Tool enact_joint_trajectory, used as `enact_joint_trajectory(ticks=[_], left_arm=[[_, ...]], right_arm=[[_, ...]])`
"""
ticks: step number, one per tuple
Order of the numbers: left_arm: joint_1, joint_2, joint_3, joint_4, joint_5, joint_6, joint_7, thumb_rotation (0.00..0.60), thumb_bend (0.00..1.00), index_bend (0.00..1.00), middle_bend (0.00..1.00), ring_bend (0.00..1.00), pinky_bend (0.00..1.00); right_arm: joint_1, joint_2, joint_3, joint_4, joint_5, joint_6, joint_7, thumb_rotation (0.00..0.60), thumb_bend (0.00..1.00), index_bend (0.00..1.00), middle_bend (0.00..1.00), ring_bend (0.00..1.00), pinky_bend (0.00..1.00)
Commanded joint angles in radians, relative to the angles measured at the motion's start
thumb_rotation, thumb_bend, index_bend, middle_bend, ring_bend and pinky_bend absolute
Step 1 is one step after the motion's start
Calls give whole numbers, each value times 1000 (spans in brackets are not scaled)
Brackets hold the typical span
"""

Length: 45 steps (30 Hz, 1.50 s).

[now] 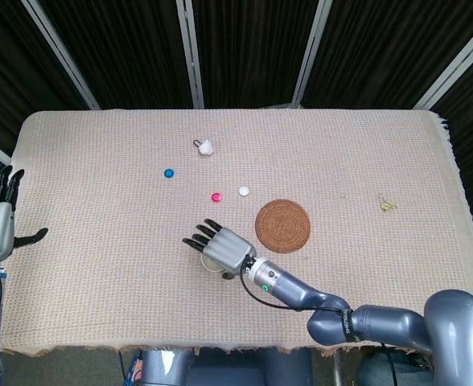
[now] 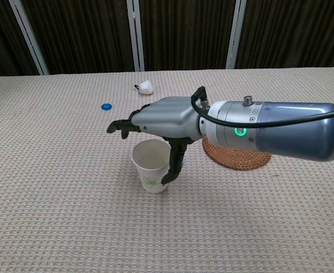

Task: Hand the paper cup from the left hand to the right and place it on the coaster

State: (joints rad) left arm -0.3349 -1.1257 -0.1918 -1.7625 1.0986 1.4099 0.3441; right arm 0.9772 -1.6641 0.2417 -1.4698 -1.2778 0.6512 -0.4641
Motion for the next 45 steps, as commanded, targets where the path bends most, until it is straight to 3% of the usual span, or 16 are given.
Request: enact_joint_trajectory(ticks=[1, 5, 9, 21, 28, 35, 45], left_arm=[[0, 5, -1, 1, 3, -8, -8, 600, 0, 0, 0, 0, 0], [0, 8, 0, -1, 9, -18, -15, 600, 0, 0, 0, 0, 0], [3, 10, 1, -4, 19, -16, -17, 600, 0, 0, 0, 0, 0], [7, 18, 3, -10, 27, -30, -29, 600, 0, 0, 0, 0, 0], [5, 18, 1, -8, 24, -38, -32, 600, 0, 0, 0, 0, 0], [3, 20, 2, -7, 22, -52, -36, 600, 0, 0, 0, 0, 0], [3, 16, 6, -8, 29, -52, -26, 600, 0, 0, 0, 0, 0]], right_arm=[[15, -21, -13, 8, 46, 13, -42, 600, 94, 103, 206, 133, 82], [16, -29, -19, 3, 68, 40, -53, 600, 165, 237, 338, 248, 120], [12, -39, -26, 4, 65, 75, -46, 600, 207, 298, 387, 294, 140], [1, 21, -6, -14, 62, 154, -30, 600, 216, 307, 393, 298, 170], [-22, 84, 3, 39, 124, 179, -56, 600, 215, 305, 393, 298, 170], [-58, 124, -35, 94, 192, 172, -69, 600, 217, 300, 393, 295, 170], [-100, 175, -79, 104, 185, 177, -23, 600, 218, 300, 393, 295, 171]])
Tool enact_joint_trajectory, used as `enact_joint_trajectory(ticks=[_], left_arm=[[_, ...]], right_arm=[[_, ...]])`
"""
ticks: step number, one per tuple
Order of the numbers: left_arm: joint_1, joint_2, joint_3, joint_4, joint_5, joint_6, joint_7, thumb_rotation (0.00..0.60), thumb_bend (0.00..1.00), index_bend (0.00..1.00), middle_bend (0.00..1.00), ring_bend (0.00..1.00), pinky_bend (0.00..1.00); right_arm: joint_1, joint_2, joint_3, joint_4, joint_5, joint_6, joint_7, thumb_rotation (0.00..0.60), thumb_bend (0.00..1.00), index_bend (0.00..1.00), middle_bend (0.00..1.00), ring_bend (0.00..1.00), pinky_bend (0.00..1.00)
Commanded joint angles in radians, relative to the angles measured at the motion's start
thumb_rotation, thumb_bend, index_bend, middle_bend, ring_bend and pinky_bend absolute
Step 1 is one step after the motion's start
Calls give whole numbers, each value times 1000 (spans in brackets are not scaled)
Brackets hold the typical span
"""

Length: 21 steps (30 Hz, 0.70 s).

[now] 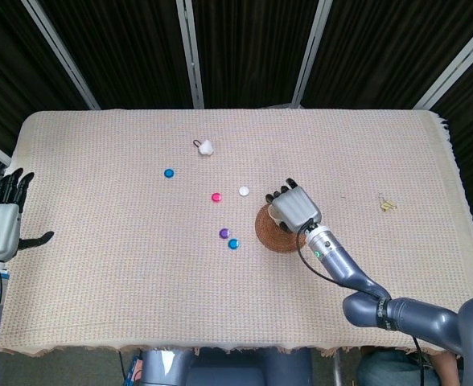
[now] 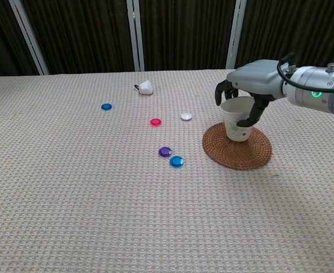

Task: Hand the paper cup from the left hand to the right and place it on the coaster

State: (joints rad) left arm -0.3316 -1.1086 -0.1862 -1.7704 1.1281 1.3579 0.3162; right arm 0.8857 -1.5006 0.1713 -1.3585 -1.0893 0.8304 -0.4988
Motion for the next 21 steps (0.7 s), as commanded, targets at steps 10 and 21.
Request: enact_joint_trajectory(ticks=[10, 21], left_arm=[[-1, -8, 4, -1, 1, -2, 16, 600, 0, 0, 0, 0, 0], [0, -5, 1, -2, 1, -4, 11, 600, 0, 0, 0, 0, 0]], right_arm=[[-30, 25, -28, -21, -41, 19, 55, 600, 219, 299, 393, 294, 172], [-35, 36, -18, -69, -17, 39, 43, 600, 0, 0, 24, 84, 173]])
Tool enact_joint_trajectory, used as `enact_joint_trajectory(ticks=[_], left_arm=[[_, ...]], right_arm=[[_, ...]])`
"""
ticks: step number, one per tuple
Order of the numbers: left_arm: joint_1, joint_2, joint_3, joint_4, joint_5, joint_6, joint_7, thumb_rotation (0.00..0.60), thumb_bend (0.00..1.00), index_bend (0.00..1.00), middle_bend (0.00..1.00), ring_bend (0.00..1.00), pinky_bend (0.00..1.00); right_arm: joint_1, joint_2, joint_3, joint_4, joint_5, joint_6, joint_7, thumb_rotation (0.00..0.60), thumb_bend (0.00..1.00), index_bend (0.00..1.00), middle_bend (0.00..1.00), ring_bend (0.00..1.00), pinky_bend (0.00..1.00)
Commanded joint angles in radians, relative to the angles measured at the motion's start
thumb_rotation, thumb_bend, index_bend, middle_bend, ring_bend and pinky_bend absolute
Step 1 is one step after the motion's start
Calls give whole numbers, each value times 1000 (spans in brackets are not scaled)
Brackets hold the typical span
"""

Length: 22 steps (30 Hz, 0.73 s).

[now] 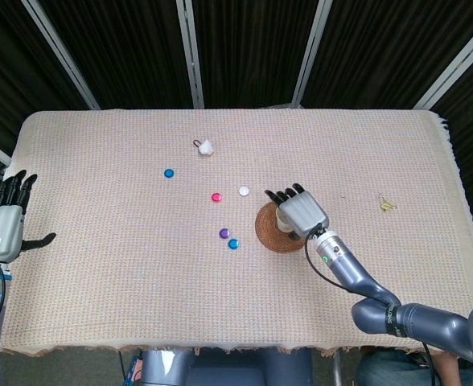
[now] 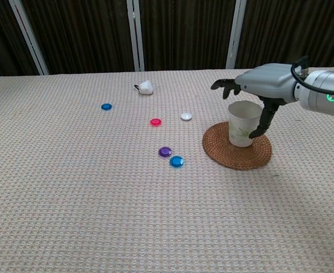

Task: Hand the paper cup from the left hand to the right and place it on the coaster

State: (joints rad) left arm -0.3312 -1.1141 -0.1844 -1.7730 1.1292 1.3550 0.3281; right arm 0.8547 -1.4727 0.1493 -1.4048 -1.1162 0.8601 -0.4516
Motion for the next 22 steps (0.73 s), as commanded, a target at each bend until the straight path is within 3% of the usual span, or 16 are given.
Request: enact_joint_trajectory(ticks=[1, 5, 10, 16, 22], left_arm=[[0, 1, -1, 1, -1, -3, -2, 600, 0, 0, 0, 0, 0], [0, 4, -1, 0, 1, -7, -9, 600, 1, 0, 0, 0, 0], [4, 11, 1, -4, 14, -3, -22, 600, 0, 0, 0, 0, 0], [15, 10, 10, 2, 51, 17, -38, 600, 0, 0, 0, 0, 0], [43, -17, 36, 46, 164, 86, -92, 600, 0, 0, 0, 0, 0]], right_arm=[[-7, 17, 8, -43, 13, 21, -10, 600, 0, 0, 19, 77, 172], [-23, 53, 17, -121, 9, 74, -34, 600, 0, 0, 13, 54, 141], [-86, 139, 7, -260, -37, 192, -51, 600, 0, 0, 0, 1, 22], [-241, 240, -68, -364, -163, 407, -31, 600, 0, 0, 0, 0, 0], [-381, 253, -140, -343, -254, 569, 34, 600, 0, 0, 0, 0, 0]])
